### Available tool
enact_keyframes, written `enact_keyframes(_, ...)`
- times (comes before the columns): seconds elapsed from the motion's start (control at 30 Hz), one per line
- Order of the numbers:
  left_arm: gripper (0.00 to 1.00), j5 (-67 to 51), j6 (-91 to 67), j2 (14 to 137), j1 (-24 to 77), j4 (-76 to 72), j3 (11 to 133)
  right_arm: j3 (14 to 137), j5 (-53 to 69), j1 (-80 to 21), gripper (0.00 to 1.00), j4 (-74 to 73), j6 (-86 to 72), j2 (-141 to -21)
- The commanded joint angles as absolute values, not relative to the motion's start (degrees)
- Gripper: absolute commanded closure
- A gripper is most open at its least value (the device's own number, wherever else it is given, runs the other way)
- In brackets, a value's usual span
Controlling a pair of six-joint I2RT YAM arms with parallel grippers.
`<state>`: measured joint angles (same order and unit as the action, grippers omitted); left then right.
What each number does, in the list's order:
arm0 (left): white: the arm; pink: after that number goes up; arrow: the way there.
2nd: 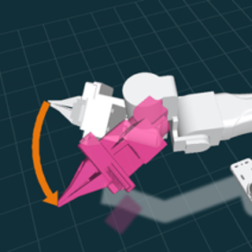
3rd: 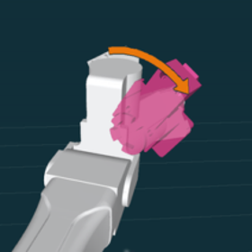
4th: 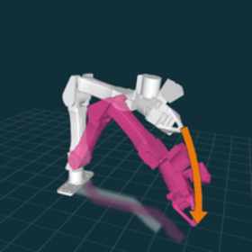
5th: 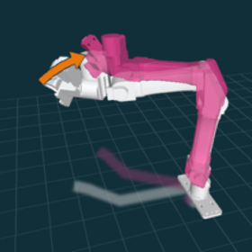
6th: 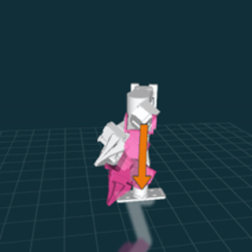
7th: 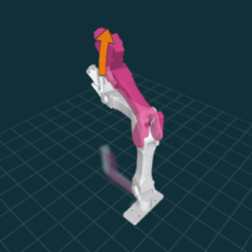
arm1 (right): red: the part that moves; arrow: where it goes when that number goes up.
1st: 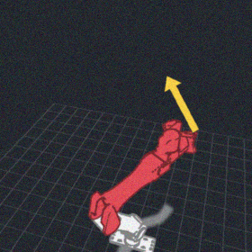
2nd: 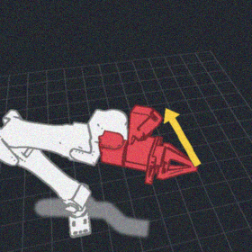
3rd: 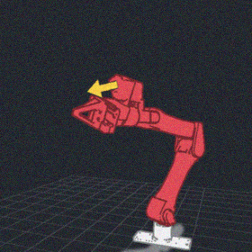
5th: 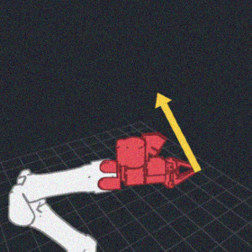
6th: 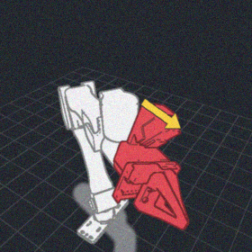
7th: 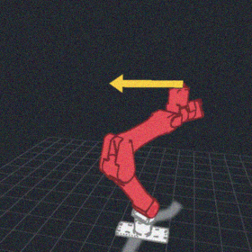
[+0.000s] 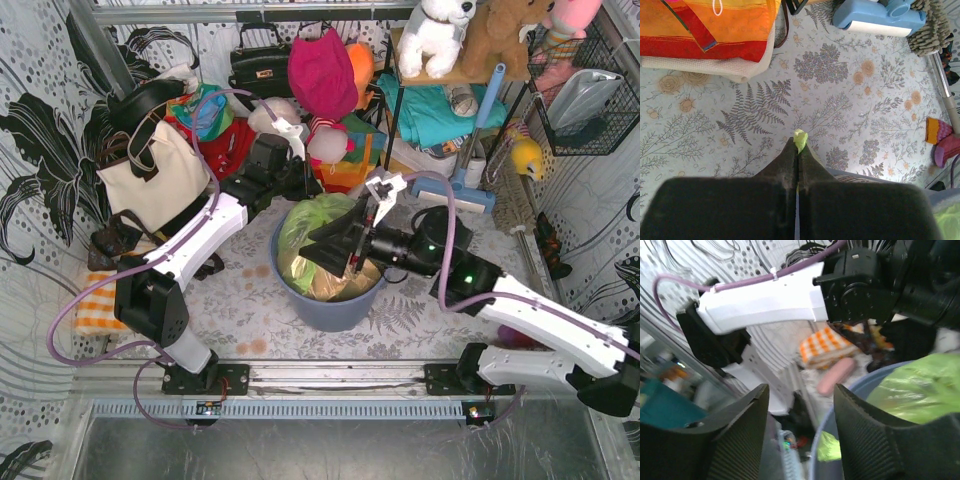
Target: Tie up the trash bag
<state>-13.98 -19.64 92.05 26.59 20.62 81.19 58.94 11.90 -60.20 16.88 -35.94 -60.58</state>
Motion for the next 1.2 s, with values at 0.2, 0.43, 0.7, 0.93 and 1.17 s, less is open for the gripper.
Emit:
enact_keyframes(0.2, 1.0, -14.7, -19.8, 91.3, 26.8, 20.0, 82.6, 75.9, 23.9, -60.3, 0.4, -27.3, 29.2, -61.8)
enact_keyframes(0.43, 1.0, -14.7, -19.9, 91.4, 26.7, 20.0, 82.4, 76.1, 23.7, -60.3, 0.39, -32.2, 52.0, -63.4)
enact_keyframes(0.7, 1.0, -14.6, -19.7, 91.6, 26.7, 20.5, 82.7, 72.3, 26.6, -60.3, 0.38, -26.7, 62.1, -67.0)
enact_keyframes(0.93, 1.0, -14.8, -19.8, 91.7, 26.8, 20.5, 82.5, 70.5, 29.0, -60.9, 0.39, -20.4, 65.7, -70.7)
enact_keyframes(1.17, 1.0, -14.7, -19.8, 91.4, 26.7, 20.8, 82.5, 69.8, 29.4, -61.2, 0.66, -17.4, 66.2, -72.6)
